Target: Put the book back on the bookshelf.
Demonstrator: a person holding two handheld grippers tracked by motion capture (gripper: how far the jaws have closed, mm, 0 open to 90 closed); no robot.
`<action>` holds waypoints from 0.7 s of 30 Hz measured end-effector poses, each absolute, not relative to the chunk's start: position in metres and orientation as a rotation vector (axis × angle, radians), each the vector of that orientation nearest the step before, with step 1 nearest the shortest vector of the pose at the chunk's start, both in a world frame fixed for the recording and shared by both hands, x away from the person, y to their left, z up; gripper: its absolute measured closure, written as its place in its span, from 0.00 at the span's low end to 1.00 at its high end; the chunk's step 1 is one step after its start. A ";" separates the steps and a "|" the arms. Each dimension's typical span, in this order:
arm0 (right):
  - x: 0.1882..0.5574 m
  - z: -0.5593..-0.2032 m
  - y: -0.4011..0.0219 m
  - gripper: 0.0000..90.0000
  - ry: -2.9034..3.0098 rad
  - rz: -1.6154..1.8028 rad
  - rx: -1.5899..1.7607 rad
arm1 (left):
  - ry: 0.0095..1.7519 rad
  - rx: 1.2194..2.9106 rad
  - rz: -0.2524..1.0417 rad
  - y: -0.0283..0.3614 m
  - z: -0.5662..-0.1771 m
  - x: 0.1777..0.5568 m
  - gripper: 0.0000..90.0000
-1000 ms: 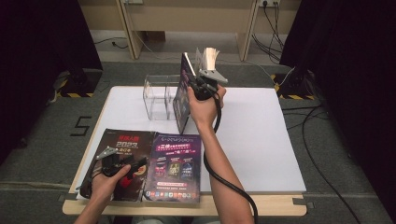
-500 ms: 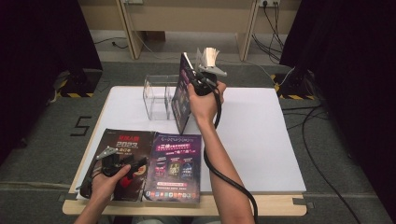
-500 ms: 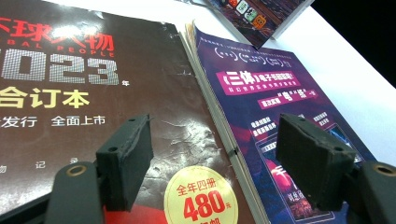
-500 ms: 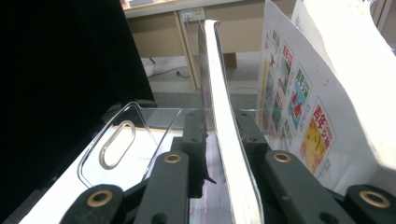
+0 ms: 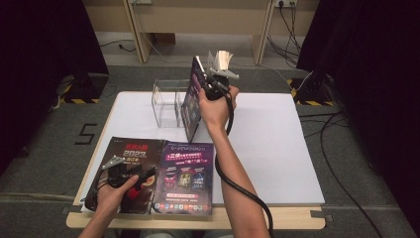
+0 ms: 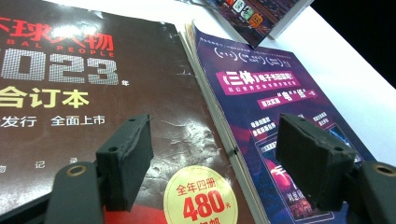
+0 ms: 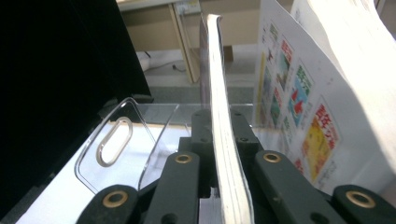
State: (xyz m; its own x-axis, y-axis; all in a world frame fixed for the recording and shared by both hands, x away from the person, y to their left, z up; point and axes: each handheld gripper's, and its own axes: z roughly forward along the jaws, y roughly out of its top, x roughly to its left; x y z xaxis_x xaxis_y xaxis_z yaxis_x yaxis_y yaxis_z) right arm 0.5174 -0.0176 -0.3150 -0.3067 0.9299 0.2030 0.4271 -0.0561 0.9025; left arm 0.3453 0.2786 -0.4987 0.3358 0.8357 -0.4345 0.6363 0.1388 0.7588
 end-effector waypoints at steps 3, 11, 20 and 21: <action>0.514 -0.313 -0.013 0.93 1.709 1.347 1.396 | 1.374 1.570 0.242 0.279 -0.499 0.345 0.29; 0.514 -0.310 -0.002 0.93 1.667 1.370 1.318 | 1.377 1.565 0.242 0.280 -0.499 0.345 0.29; 0.523 -0.304 0.004 0.93 1.614 1.370 1.301 | 1.375 1.562 0.239 0.279 -0.498 0.346 0.29; 0.524 -0.305 0.005 0.93 1.611 1.370 1.303 | 1.375 1.561 0.238 0.279 -0.498 0.346 0.29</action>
